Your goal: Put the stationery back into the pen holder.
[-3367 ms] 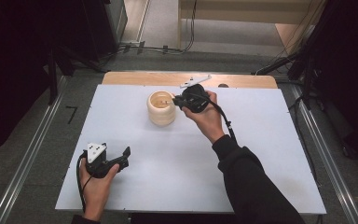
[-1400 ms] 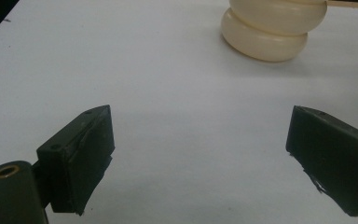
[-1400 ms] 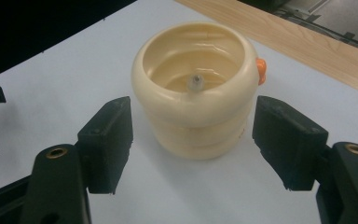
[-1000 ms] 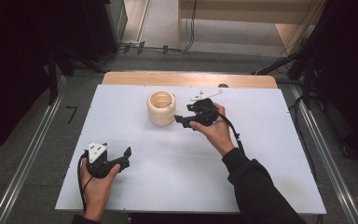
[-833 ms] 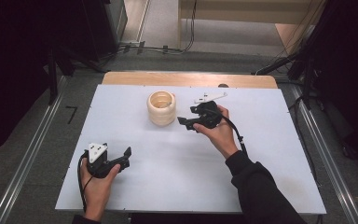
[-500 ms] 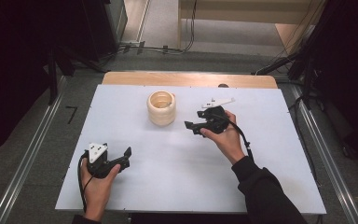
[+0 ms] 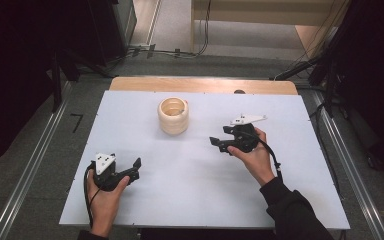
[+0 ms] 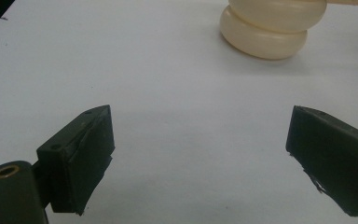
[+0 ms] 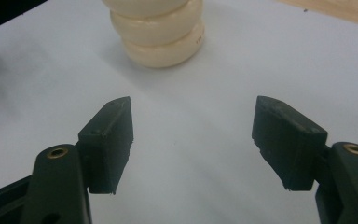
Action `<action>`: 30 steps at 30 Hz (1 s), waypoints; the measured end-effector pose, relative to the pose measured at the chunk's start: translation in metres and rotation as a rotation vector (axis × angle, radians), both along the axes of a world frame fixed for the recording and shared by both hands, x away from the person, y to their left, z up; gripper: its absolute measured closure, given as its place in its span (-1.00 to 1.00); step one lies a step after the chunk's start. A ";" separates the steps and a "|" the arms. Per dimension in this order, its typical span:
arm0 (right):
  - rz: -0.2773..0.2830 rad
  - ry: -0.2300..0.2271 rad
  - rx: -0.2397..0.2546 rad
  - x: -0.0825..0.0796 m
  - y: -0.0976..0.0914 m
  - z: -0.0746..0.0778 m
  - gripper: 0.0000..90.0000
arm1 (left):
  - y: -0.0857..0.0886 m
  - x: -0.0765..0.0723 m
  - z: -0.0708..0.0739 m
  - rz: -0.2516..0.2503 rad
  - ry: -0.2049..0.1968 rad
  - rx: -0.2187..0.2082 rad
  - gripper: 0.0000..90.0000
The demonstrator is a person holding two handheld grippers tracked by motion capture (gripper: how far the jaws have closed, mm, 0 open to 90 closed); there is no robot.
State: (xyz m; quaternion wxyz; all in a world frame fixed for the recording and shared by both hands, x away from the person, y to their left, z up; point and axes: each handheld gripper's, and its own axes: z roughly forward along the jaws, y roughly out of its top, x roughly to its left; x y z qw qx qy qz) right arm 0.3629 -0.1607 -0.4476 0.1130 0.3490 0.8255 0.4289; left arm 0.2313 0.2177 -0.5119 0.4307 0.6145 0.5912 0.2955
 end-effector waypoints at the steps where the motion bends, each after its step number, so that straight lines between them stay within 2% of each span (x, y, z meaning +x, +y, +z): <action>1: -0.006 0.005 -0.003 -0.001 -0.002 -0.001 -0.38 | 0.000 0.000 0.000 0.000 0.000 0.001 -0.81; 17: -0.050 0.016 0.002 -0.016 -0.034 -0.012 -0.39 | -0.002 0.001 -0.001 0.001 0.004 0.006 -0.81; 30: -0.095 0.007 -0.021 -0.027 -0.060 -0.022 -0.39 | -0.002 0.001 -0.001 0.000 0.004 0.006 -0.81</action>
